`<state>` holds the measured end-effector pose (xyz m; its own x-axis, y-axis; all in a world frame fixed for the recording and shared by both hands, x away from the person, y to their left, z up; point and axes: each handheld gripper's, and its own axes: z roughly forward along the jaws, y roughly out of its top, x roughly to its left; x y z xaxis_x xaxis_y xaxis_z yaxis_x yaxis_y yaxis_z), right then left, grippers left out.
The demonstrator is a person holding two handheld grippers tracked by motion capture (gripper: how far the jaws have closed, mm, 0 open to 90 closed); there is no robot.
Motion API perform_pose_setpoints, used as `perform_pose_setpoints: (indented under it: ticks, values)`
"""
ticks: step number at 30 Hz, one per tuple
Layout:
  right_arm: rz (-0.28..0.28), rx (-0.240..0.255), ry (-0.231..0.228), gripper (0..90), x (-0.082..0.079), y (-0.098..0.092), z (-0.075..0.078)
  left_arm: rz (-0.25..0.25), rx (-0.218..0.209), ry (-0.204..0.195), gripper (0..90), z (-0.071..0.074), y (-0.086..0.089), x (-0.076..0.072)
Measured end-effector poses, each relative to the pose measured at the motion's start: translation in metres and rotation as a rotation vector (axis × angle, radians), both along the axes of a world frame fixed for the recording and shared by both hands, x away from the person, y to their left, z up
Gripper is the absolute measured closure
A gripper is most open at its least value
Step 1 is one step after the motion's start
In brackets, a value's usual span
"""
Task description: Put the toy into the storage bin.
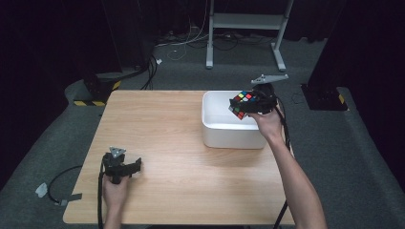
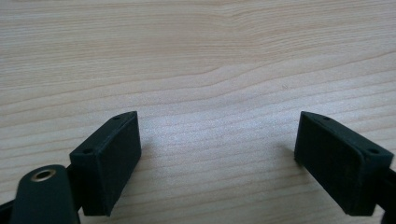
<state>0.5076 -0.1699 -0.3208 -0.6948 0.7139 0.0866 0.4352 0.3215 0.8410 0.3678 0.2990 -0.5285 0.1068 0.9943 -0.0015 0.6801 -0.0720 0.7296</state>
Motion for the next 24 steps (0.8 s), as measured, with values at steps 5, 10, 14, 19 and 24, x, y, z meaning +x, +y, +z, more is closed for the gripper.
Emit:
perform_pose_setpoints:
  ticks: [5, 10, 14, 19, 24]
  values:
    - [-0.026, -0.002, 0.002, 33.4, 0.007, -0.001, 0.000, 0.000, 0.000, 0.000, 14.7, 0.000, 0.000, 0.000]
    - [-0.053, 0.011, -0.004, 33.4, 0.014, -0.003, 0.005, 0.000, 0.000, 0.000, 14.7, 0.000, 0.000, 0.000]
    - [-0.061, 0.011, 0.003, 33.4, 0.018, -0.002, 0.005, 0.000, 0.000, 0.000, 14.7, 0.000, 0.000, 0.000]
    - [-0.054, 0.015, 0.020, 33.4, 0.026, 0.000, 0.005, 0.000, 0.000, 0.000, 14.7, 0.000, 0.000, 0.000]
    - [-0.084, 0.024, 0.023, 33.4, 0.036, 0.001, 0.006, 0.000, 0.000, 0.000, 14.7, 0.000, 0.000, 0.000]
